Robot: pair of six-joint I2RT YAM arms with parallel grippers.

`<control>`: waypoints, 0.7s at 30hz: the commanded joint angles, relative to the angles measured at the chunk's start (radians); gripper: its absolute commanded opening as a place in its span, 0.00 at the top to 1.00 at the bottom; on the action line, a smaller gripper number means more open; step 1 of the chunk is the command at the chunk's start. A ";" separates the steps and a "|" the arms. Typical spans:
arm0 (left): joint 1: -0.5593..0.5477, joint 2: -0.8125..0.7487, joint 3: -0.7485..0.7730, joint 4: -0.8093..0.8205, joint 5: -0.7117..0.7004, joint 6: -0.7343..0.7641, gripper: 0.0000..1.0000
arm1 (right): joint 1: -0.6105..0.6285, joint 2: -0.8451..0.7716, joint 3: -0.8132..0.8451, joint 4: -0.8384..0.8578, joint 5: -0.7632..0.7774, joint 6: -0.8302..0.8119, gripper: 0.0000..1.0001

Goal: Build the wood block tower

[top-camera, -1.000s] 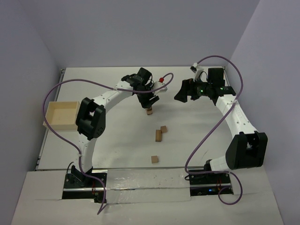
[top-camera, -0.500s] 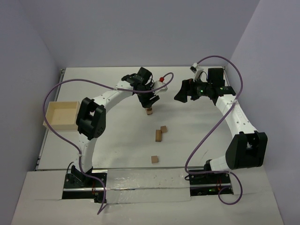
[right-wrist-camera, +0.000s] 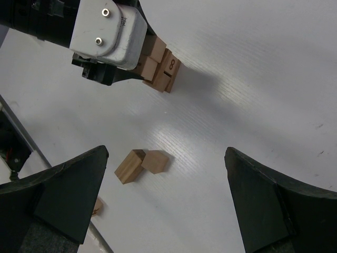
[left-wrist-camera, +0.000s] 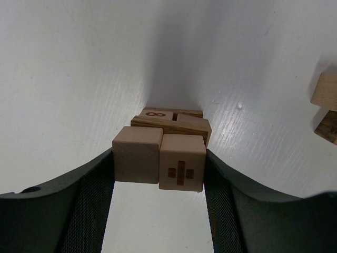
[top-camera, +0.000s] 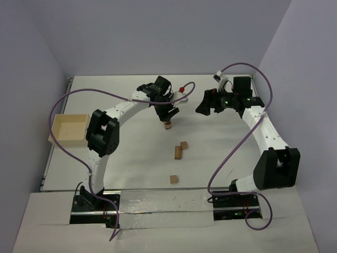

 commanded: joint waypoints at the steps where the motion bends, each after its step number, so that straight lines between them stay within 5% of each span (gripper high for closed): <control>1: 0.000 -0.001 0.043 0.024 0.029 0.012 0.52 | -0.007 0.012 0.053 0.001 -0.021 -0.012 0.00; 21: -0.011 -0.001 0.046 0.012 0.033 0.016 0.52 | -0.007 0.012 0.055 0.000 -0.024 -0.015 0.00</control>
